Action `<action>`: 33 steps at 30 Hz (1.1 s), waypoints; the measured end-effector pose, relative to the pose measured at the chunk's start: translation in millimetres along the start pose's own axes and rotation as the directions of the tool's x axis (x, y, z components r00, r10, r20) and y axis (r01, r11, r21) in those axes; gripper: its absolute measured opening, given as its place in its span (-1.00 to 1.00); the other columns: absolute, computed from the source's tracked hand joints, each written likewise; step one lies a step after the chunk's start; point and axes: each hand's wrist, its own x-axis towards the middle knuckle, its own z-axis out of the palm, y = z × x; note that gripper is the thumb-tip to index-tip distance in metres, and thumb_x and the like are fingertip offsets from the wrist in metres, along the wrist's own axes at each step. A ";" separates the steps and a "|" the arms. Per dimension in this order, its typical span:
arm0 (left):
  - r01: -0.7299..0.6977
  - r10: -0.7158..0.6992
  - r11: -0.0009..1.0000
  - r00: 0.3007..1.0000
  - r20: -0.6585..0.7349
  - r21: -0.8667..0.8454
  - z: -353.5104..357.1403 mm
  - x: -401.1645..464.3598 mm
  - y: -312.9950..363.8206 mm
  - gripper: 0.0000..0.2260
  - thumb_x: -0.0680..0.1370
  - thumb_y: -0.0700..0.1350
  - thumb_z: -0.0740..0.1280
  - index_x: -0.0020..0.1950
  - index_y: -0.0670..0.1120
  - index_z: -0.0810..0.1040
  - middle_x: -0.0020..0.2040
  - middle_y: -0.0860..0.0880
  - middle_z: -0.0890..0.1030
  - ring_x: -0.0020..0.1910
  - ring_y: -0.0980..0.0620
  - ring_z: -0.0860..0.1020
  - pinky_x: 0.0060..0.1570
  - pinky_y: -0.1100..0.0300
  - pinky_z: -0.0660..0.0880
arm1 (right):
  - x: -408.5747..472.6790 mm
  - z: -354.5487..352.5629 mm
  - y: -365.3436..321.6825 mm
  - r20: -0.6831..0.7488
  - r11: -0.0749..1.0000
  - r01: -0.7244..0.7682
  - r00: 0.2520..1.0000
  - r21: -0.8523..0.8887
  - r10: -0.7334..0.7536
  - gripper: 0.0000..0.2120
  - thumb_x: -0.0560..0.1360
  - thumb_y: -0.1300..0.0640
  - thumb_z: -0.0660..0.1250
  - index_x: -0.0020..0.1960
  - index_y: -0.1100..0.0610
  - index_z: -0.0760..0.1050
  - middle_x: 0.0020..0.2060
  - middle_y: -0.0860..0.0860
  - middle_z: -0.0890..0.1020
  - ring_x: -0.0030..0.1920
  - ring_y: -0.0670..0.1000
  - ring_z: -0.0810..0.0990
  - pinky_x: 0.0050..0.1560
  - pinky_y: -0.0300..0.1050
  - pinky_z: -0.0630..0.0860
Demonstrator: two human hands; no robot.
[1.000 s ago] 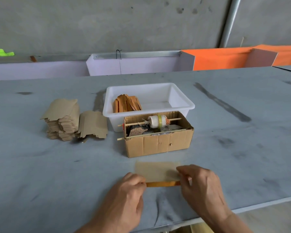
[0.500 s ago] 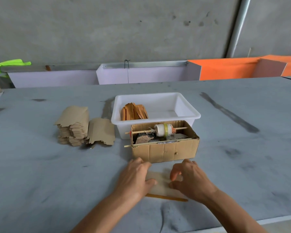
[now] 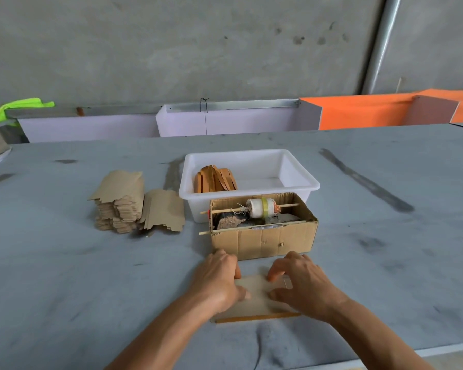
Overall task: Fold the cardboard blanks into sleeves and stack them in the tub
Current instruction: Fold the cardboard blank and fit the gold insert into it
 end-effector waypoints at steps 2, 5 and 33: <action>0.033 -0.031 0.996 0.999 0.022 -0.083 -1.4 0.6 -0.8 -0.68 0.38 -0.01 0.50 -0.02 0.00 0.42 0.06 0.03 0.48 0.07 0.02 0.46 0.00 0.19 0.41 | 0.1 0.7 2.7 -0.003 1.000 -0.003 1.000 0.026 0.003 -0.63 0.43 -0.02 0.42 0.22 -0.08 0.46 0.13 -0.08 0.46 0.17 -0.03 0.41 0.19 -0.07 0.41; 0.102 -0.093 0.931 0.995 0.041 -0.350 -2.1 -1.6 -3.2 -0.71 0.34 -0.17 0.53 -0.06 0.01 0.49 -0.07 0.05 0.51 -0.07 0.08 0.50 -0.07 0.25 0.46 | 0.3 1.1 5.1 -0.037 0.989 -0.002 0.999 0.150 0.007 -0.59 0.39 0.06 0.47 0.21 -0.02 0.50 0.01 -0.12 0.52 0.05 -0.09 0.46 0.11 -0.21 0.43; 0.116 0.025 0.179 0.992 0.122 -0.977 -40.3 -19.0 -1.1 -0.85 0.26 -0.34 0.38 -0.35 -0.12 0.69 -0.43 -0.09 0.59 -0.48 0.07 0.52 -0.46 0.32 0.45 | -10.0 -16.3 -19.1 -0.079 0.210 0.047 0.986 0.976 0.148 -0.82 0.37 0.37 0.37 -0.30 0.15 0.65 -0.38 0.08 0.60 -0.36 -0.03 0.53 -0.37 -0.23 0.45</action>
